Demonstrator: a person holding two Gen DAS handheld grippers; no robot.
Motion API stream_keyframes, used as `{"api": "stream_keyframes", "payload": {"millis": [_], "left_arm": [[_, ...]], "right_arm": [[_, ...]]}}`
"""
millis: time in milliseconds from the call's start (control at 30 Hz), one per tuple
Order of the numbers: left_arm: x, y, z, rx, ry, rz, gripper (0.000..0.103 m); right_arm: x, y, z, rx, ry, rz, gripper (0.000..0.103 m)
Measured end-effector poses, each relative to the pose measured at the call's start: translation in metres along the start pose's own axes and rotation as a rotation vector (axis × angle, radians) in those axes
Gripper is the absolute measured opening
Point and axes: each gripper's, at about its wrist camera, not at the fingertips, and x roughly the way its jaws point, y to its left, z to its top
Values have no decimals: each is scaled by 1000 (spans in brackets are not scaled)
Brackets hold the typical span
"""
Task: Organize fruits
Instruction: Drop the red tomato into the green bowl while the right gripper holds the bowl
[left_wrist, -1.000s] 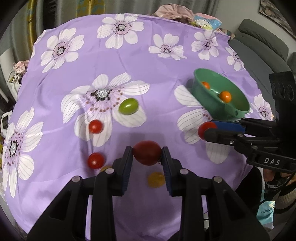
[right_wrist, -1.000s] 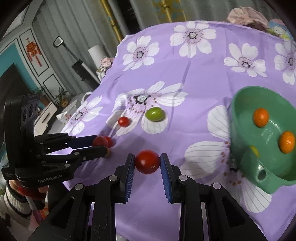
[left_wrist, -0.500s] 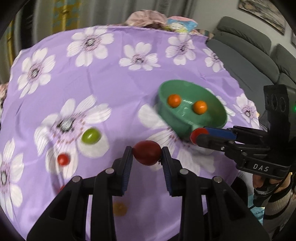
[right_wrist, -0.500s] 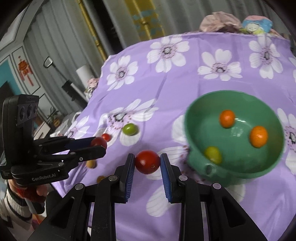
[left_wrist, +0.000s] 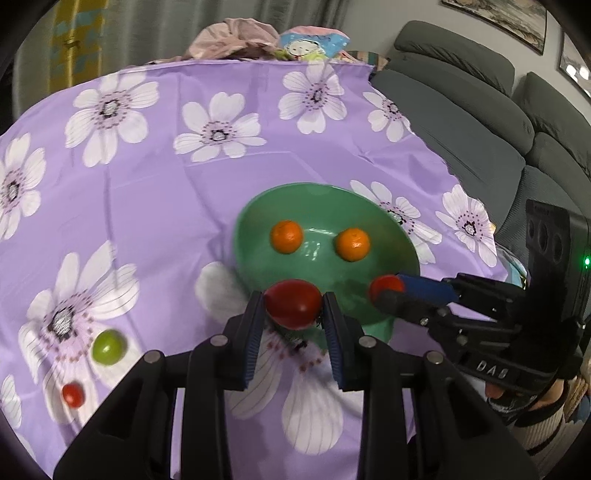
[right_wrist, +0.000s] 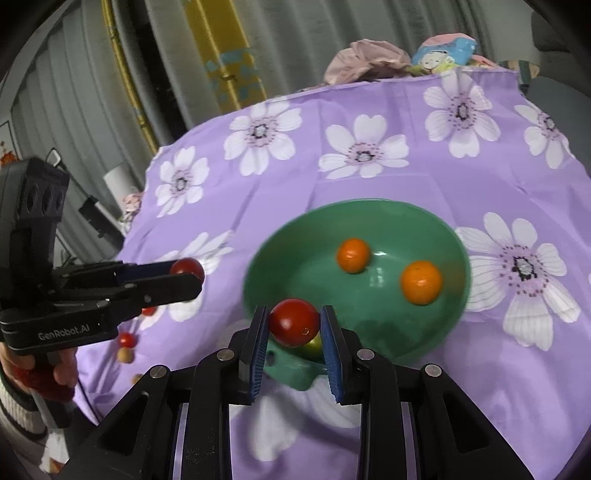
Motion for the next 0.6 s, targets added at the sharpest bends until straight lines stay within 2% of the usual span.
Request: {"api": "stream_keyframes", "payload": {"millis": [233, 433, 600], "left_arm": [[33, -8, 6, 15, 45, -14, 31], [46, -6, 4, 21, 76, 2, 32], [47, -5, 4, 20, 74, 7, 32]], "right_arm": [[9, -13, 1, 5, 15, -37, 30], [13, -16, -1, 1, 28, -50, 30], [14, -23, -3, 47, 30, -67, 30]]}}
